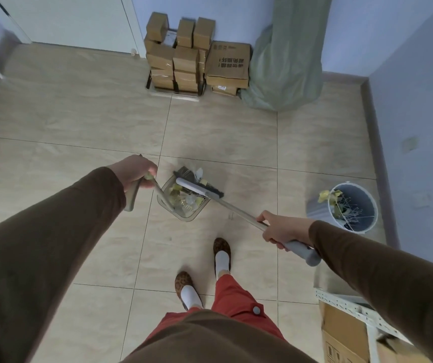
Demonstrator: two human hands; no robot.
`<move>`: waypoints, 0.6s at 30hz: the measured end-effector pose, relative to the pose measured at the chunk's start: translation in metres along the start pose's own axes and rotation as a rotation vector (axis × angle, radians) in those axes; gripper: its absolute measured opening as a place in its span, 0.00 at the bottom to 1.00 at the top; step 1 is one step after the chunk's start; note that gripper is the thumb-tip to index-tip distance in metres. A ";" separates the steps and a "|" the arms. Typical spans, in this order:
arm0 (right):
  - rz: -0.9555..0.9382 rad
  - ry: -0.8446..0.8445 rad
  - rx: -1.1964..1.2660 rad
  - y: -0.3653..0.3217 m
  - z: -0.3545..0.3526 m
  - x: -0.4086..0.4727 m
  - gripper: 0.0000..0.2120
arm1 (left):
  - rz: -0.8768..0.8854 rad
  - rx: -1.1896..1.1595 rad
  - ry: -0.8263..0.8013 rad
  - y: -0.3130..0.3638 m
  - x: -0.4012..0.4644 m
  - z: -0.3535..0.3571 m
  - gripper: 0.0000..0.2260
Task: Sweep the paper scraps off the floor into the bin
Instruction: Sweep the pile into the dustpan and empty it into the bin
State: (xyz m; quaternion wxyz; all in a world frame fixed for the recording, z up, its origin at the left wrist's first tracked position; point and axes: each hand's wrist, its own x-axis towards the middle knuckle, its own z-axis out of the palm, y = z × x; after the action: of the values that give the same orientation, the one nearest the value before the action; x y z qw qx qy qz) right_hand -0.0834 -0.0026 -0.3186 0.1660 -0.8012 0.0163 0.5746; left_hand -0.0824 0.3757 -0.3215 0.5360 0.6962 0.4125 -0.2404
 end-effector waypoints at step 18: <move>-0.104 0.164 0.270 0.042 0.014 -0.052 0.21 | 0.253 -0.123 0.015 -0.106 -0.052 -0.023 0.14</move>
State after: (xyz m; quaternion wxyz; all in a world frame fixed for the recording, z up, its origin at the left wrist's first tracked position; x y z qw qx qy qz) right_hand -0.1231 -0.0462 -0.2852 0.2997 -0.8157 0.0652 0.4905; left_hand -0.2012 0.3902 -0.3317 0.6008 0.7101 0.3393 -0.1400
